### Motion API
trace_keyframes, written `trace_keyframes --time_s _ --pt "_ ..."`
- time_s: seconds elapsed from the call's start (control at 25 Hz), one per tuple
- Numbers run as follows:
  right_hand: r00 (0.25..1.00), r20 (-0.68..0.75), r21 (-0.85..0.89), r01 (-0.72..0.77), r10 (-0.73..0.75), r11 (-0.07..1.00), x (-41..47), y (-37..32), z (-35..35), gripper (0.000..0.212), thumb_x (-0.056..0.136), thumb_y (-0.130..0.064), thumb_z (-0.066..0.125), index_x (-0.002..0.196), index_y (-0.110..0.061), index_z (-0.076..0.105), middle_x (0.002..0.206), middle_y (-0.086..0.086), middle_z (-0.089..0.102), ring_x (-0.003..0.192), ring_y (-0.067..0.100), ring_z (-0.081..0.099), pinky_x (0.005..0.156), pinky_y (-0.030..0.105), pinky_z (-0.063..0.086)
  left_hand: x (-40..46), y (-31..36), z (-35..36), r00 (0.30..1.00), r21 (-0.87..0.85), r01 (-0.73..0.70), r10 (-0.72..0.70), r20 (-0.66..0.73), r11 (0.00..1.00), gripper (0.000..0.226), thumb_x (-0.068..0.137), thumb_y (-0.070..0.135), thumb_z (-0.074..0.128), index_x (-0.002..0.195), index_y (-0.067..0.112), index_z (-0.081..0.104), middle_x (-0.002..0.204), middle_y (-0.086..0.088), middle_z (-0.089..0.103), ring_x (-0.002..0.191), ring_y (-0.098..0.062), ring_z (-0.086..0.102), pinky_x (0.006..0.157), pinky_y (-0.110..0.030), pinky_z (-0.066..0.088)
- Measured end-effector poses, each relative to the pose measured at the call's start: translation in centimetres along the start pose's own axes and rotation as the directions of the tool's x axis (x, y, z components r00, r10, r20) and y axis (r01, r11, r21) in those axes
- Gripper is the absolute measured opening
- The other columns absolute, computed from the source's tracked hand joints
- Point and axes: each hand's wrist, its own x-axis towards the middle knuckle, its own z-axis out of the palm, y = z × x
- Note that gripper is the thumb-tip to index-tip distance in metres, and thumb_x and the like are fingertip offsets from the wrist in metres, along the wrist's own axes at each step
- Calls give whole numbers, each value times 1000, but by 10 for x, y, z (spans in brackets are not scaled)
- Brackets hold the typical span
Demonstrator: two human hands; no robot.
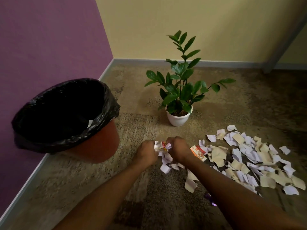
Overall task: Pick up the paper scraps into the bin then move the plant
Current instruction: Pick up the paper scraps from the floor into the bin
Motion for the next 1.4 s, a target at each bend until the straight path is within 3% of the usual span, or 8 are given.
trace_keyframes --time_s 0.16,0.36,0.56,0.76,1.08,1.16,1.28,1.4 --pt "989 -138 132 77 -58 988 11 -43 -33 2 79 -8 66 80 -8 66 85 12 70 82 28 65 72 34 50 -2 12 -50 991 25 -3 6 -137 1000 18 84 23 64 97 12 68 102 -13 69 96 -33 66 71 -30 45" --pt "958 -255 201 187 -133 962 22 -114 -75 9 81 -7 63 75 -13 63 79 7 69 74 26 65 68 33 52 -9 12 -123 946 56 17 2 -324 998 15 83 26 65 92 14 67 96 -15 72 95 -37 66 67 -31 43" --pt "879 -369 129 372 -303 919 33 -184 -108 11 78 -4 61 84 -10 69 83 8 68 73 21 58 60 22 33 -19 11 -181 880 -104 45 -89 -466 994 10 77 24 68 81 16 64 86 -14 71 87 -36 67 64 -29 43" --pt "831 -421 195 474 -363 859 49 -249 -109 5 76 -8 63 80 -9 66 82 12 63 74 26 56 59 29 36 -34 -14 -234 809 -257 101 -230 -542 961 18 73 28 69 89 19 70 82 -7 73 80 -31 70 67 -36 57" --pt "880 -272 324 465 -389 824 57 -304 -49 13 81 -10 63 94 -11 66 99 13 61 86 29 60 78 41 51 -54 -80 -273 771 -184 342 -387 -505 921 16 80 34 68 82 18 65 88 -9 72 80 -33 69 72 -37 56" --pt "896 -183 282 443 -406 851 58 -307 -39 23 82 -14 64 105 -14 64 108 14 56 95 31 58 82 38 49 -57 -91 -273 795 -179 370 -411 -447 912 21 80 38 69 94 23 66 95 -5 72 81 -30 69 77 -39 59" --pt "901 -111 203 433 -418 878 58 -309 -31 36 82 -20 66 117 -18 58 118 11 54 103 30 57 85 37 48 -58 -101 -272 805 -113 446 -454 -381 888 62 76 28 78 131 22 53 118 -6 65 98 -28 66 83 -34 54" --pt "903 -43 155 429 -427 890 60 -308 -33 47 83 -20 67 128 -18 52 126 10 51 110 30 55 91 39 48 -56 -101 -277 804 -55 502 -489 -338 863 81 73 24 83 143 23 41 125 -9 61 100 -30 66 80 -37 54"
